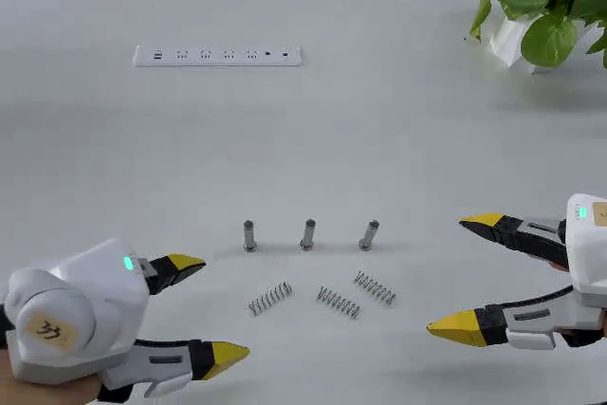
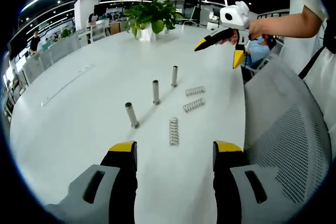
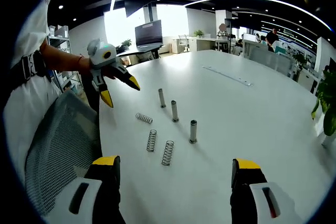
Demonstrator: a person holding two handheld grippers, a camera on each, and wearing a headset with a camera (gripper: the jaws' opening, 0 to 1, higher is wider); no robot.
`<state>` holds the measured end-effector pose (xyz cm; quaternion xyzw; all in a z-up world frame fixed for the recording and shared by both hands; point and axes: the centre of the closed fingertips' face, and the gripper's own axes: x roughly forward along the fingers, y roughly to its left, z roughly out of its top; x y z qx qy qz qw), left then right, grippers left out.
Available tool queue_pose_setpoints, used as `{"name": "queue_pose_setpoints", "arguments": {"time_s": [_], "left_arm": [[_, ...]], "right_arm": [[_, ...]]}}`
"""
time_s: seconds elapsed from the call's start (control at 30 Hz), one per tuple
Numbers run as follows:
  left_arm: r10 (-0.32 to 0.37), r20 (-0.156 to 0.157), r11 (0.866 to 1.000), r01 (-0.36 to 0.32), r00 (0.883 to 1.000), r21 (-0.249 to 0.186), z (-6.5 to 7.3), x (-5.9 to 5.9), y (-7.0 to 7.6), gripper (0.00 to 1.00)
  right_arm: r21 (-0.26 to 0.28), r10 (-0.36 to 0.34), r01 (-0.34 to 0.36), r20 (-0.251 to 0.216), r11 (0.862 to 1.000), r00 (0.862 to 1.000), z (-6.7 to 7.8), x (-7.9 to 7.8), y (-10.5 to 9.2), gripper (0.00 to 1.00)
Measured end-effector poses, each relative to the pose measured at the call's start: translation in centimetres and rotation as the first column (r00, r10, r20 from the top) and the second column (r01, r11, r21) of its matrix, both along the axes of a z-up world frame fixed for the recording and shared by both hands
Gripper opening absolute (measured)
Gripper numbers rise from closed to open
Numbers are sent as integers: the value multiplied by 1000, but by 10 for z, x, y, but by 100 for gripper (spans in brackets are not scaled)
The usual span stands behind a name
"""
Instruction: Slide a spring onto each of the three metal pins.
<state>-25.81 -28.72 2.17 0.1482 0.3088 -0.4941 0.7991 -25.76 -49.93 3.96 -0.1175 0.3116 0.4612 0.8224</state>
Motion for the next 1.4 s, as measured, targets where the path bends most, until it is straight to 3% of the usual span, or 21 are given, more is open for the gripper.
{"name": "queue_pose_setpoints", "arguments": {"time_s": [0.23, 0.3, 0.47, 0.5, 0.6, 0.83, 0.87, 1.03, 1.17, 1.4], "left_arm": [[-4, -33, 996, 7, 999, 85, -17, 5, -12, 37], [3, -43, 991, 2, 999, 131, -25, 8, -13, 35], [-4, -70, 982, 17, 998, 186, -39, 9, -21, 27], [-1, -79, 977, 18, 997, 214, -43, 9, -21, 26], [9, -102, 975, 14, 995, 221, -49, 10, -25, 25], [7, -118, 963, 25, 993, 269, -58, 12, -25, 18], [-3, -105, 964, 30, 995, 265, -57, 13, -26, 17], [-2, -104, 954, 33, 995, 298, -57, 15, -24, 12], [-43, -84, 937, 70, 996, 342, -58, 13, -24, 10], [-54, -101, 930, 87, 993, 358, -58, 13, -25, 8]], "right_arm": [[12, -9, 9, -2, 1000, 1000, 0, -6, -3, 87], [15, -8, 8, -2, 1000, 1000, -1, -6, -3, 87], [9, -9, 9, 4, 1000, 1000, 0, -9, -1, 85], [11, -13, 13, 4, 1000, 1000, 0, -9, -1, 85], [19, -21, 21, 6, 1000, 1000, 1, -9, -1, 85], [22, -37, 37, 1, 999, 999, 0, -11, -6, 83], [22, -38, 38, 0, 999, 999, 0, -12, -7, 83], [20, -40, 40, -2, 999, 999, -1, -14, -9, 83], [16, -37, 37, -5, 999, 999, -2, -15, -10, 84], [15, -31, 31, -1, 999, 1000, -2, -15, -8, 83]]}}
